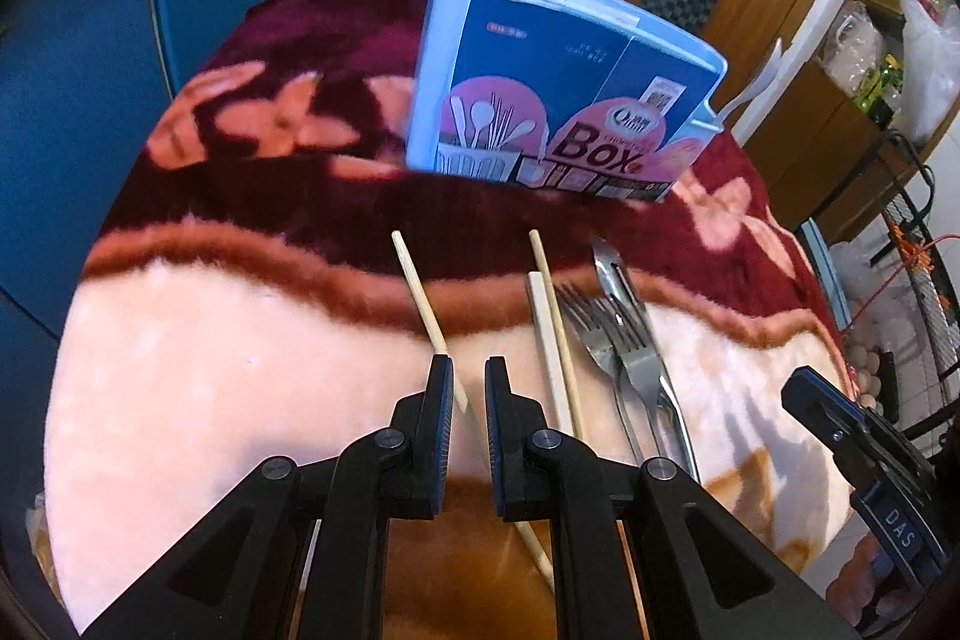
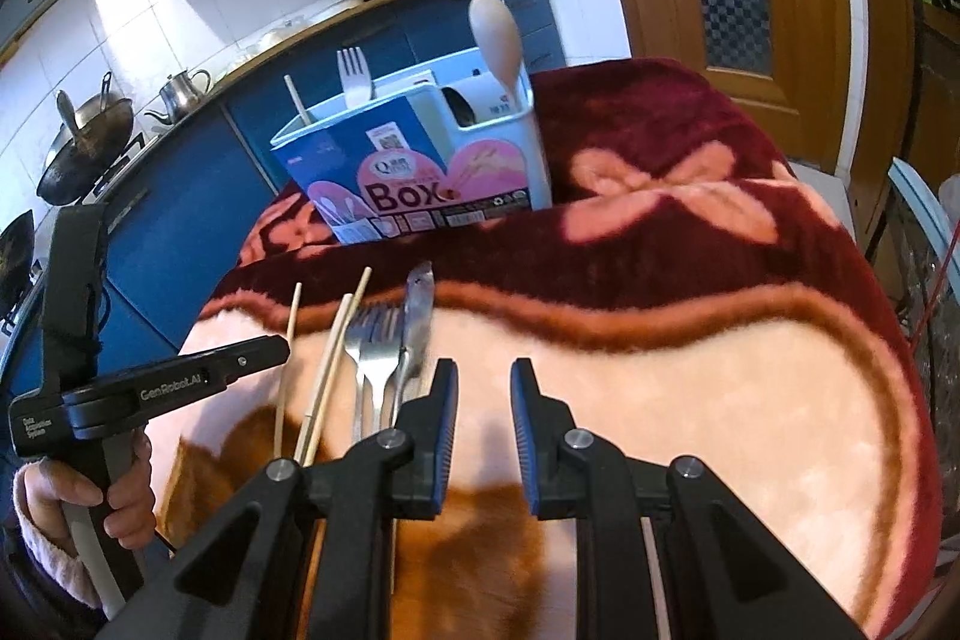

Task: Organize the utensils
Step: 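Move the left gripper to the wooden chopsticks and close on one while the right gripper approaches the metal utensils, then lift the chopstick with the left gripper while the right gripper grasps the metal knife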

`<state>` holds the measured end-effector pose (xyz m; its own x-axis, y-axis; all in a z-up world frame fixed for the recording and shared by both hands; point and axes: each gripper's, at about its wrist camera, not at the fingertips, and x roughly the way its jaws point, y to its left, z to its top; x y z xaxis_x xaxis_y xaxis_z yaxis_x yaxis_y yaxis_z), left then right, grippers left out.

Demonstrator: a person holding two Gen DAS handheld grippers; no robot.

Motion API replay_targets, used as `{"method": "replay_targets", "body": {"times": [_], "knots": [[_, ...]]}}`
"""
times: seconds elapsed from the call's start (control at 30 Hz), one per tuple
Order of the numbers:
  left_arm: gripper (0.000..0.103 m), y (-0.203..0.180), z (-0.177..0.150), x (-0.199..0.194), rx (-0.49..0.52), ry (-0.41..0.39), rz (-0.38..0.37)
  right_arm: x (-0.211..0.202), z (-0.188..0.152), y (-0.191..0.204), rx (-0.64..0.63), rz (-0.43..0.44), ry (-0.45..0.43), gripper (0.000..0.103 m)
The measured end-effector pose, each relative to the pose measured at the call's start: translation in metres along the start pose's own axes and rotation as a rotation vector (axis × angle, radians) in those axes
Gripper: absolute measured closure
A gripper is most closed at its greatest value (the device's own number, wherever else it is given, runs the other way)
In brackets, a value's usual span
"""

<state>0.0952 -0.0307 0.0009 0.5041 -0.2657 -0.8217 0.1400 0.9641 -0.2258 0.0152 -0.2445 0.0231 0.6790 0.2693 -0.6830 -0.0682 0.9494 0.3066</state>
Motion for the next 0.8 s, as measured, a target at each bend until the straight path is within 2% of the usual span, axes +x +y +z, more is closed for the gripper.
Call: {"method": "replay_targets", "body": {"times": [0.33,0.53,0.63,0.7,0.8], "knots": [[0.093,0.005,0.013,0.020,-0.031,0.084,-0.026,0.002,-0.004,-0.007,0.013,0.002,0.009,0.083],[0.093,0.004,0.014,0.022,-0.028,0.083,-0.035,0.003,-0.003,-0.008,0.016,-0.002,0.012,0.083],[0.094,0.009,0.014,0.022,-0.053,0.080,-0.059,0.004,-0.004,-0.006,0.003,-0.004,0.015,0.082],[0.099,0.014,0.014,0.020,-0.071,0.074,-0.073,0.004,-0.003,-0.003,-0.006,-0.004,0.020,0.082],[0.099,0.019,0.012,0.014,-0.086,0.049,-0.101,0.004,-0.002,0.002,-0.024,0.004,0.032,0.081]]}}
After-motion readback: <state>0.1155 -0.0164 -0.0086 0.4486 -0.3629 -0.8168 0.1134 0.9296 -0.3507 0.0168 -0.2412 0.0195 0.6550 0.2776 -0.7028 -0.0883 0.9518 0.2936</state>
